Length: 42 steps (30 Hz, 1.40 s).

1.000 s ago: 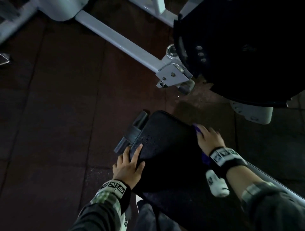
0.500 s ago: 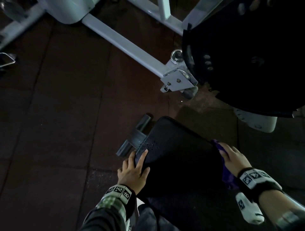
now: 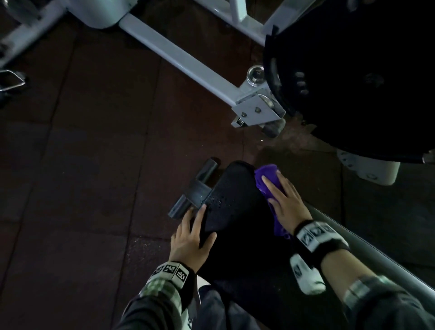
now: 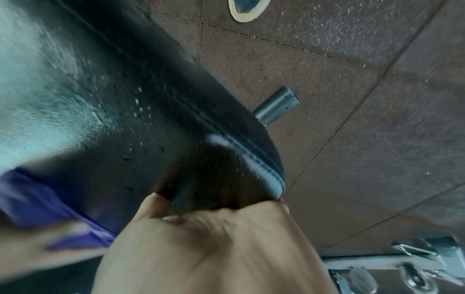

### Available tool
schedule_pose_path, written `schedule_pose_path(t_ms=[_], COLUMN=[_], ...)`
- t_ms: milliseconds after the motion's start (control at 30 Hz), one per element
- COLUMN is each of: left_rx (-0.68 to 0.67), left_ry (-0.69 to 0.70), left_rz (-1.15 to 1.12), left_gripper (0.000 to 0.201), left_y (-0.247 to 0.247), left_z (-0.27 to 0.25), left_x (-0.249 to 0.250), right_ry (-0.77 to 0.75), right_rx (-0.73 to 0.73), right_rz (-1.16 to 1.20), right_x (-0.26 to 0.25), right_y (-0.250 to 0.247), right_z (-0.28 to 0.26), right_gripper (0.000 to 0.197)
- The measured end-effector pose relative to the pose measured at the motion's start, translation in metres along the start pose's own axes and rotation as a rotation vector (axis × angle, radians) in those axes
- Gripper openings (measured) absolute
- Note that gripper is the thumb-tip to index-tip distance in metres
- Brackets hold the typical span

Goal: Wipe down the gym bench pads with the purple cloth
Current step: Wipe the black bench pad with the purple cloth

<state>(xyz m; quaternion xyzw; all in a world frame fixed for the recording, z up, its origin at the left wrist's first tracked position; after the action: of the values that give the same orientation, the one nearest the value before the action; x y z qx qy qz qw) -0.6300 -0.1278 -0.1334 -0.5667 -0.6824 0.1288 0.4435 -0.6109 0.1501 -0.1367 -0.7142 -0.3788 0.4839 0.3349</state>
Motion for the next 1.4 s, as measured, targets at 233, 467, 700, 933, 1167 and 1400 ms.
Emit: schedule_pose_path(t_ms=[233, 467, 700, 933, 1167, 1400], left_rx=[0.003, -0.067, -0.053, -0.061, -0.055, -0.051], left_ry=[-0.115, -0.138, -0.154, -0.145, -0.153, -0.150], left_rz=[-0.093, -0.076, -0.102, -0.086, -0.064, -0.054], left_gripper=[0.087, 0.083, 0.086, 0.084, 0.085, 0.086], left_y=[0.007, 0.004, 0.007, 0.008, 0.008, 0.009], left_z=[0.004, 0.004, 0.007, 0.007, 0.007, 0.007], left_x=[-0.014, -0.014, -0.016, -0.017, -0.017, -0.017], right_ry=[0.253, 0.123, -0.398, -0.058, -0.154, -0.311], right_rx=[-0.061, -0.165, -0.258, -0.182, -0.081, -0.203], right_rz=[0.012, -0.092, -0.338, -0.250, -0.238, -0.398], right_x=[0.027, -0.045, -0.076, -0.013, -0.089, -0.020], right_y=[0.000, -0.005, 0.029, 0.003, 0.018, 0.019], right_z=[-0.042, 0.079, 0.007, 0.021, 0.055, -0.030], right_gripper=[0.063, 0.057, 0.083, 0.095, 0.082, 0.119])
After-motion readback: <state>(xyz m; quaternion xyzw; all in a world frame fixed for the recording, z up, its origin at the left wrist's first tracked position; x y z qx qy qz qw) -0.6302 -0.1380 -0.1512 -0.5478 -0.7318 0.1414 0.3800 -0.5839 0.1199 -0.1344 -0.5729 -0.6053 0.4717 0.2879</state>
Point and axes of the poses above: each hand's wrist, its own z-axis towards the middle knuckle, its own y-axis out of the palm, x = y × z, the point moved 2 cm from there along z, towards the middle knuckle, and after that the axes turned 3 degrees about -z, right-handed, at the moved point
